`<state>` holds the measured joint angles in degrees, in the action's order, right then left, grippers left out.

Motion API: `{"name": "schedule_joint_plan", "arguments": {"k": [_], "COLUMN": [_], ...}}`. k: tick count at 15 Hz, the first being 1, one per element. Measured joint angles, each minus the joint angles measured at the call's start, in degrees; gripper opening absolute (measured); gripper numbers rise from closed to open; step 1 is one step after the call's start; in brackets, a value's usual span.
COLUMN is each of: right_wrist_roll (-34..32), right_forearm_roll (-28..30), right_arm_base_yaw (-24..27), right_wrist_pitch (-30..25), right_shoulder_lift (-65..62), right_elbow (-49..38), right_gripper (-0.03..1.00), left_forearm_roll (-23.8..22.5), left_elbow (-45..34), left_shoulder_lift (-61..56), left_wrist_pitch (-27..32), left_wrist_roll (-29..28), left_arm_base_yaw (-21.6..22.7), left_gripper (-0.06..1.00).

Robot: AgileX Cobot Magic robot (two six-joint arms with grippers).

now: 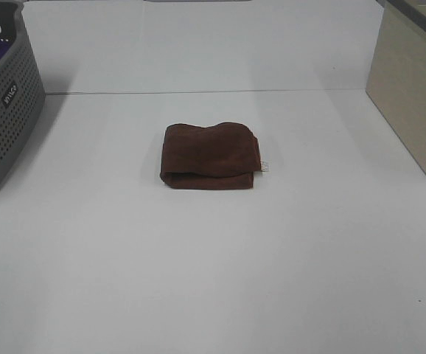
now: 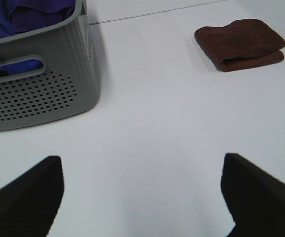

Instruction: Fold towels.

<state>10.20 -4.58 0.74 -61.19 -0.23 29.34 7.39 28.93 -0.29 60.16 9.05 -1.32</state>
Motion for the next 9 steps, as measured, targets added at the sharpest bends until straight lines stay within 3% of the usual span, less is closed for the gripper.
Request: {"name": "schedule_joint_plan", "arguments": {"k": [9], "right_wrist_roll": [0.0], "right_forearm_roll": [-0.1], "right_arm_base_yaw": [0.0], "right_wrist_pitch": [0.0], "right_shoulder_lift": [0.0], "right_elbow": [0.0], "right_gripper": [0.92], "left_forearm_roll": [0.0], "left_elbow": [0.0], "left_shoulder_lift": [0.0], "left_wrist_pitch": [0.0], "left_wrist_roll": [0.0], "left_arm_base_yaw": [0.0], "left_gripper": [0.81]}}
